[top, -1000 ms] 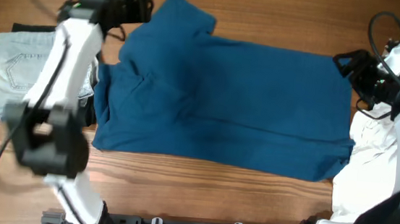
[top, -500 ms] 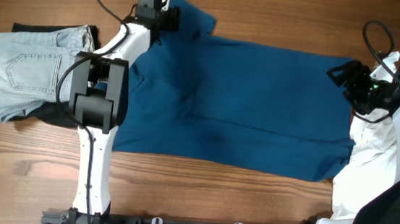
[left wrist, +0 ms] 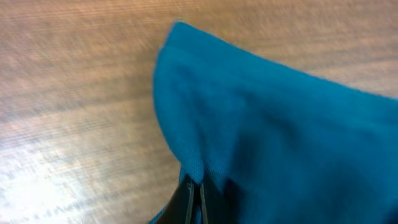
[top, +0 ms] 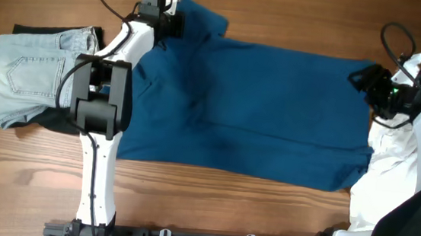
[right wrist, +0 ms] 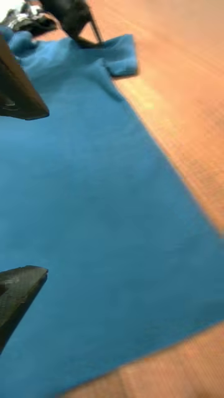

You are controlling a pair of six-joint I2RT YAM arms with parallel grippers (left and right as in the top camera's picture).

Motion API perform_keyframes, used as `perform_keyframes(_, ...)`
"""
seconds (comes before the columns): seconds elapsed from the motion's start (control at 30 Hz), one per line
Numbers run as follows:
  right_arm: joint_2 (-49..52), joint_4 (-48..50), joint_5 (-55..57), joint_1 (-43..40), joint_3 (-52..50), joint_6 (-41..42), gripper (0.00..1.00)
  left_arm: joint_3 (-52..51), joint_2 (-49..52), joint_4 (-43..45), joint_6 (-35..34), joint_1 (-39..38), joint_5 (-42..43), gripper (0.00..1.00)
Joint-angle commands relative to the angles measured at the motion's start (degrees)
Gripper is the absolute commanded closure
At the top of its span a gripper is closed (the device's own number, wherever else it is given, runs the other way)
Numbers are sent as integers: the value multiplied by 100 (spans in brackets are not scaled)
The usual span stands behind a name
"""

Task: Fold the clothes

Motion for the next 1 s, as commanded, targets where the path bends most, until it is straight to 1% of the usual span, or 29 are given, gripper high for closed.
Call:
perform_keyframes(0.0, 131, 944, 76, 9, 48, -634, 25, -114, -479, -564, -55, -7, 127, 96)
perform_keyframes(0.1, 398, 1834, 278, 11, 48, -431, 30, -114, -1019, -1121, -4, 9, 42, 96)
perform_keyframes(0.17, 732, 2236, 326, 13, 48, -216, 28, -114, -1290, -1453, -9, 9, -177, 96)
perform_keyframes(0.2, 911, 2417, 328, 13, 48, -201, 25, -114, -1375, -1582, -9, 9, -289, 96)
perform_keyframes(0.37, 2017, 3386, 811, 13, 50, -184, 25, -114, -1714, -2238, -35, 9, -776, 96)
perform_keyframes(0.43, 2378, 3716, 997, 11, 50, -186, 25, -114, -1775, -2387, -33, 9, -809, 96)
perform_keyframes(0.53, 2721, 3950, 1480, 11, 50, -186, 25, -114, -1821, -2535, -35, 9, -809, 96)
perform_keyframes(0.7, 3084, 4496, 1478, 13, 50, -153, 25, -114, -1834, -2883, -81, 9, -809, 96)
perform_keyframes(0.8, 3383, 4817, 1294, 28, 50, 184, 26, -114, -1867, -3036, -284, 9, -852, 96)
perform_keyframes(0.87, 3484, 4848, 970, 46, 50, 184, 30, -114, -1902, -3018, -358, 9, -850, 96)
perform_keyframes(0.93, 3486, 4881, 761, 61, 50, 109, 38, -114, -1941, -3021, -358, 9, -852, 96)
perform_keyframes(0.97, 3467, 4942, 649, 61, 50, 90, 41, -114, -1952, -3025, -358, 9, -852, 96)
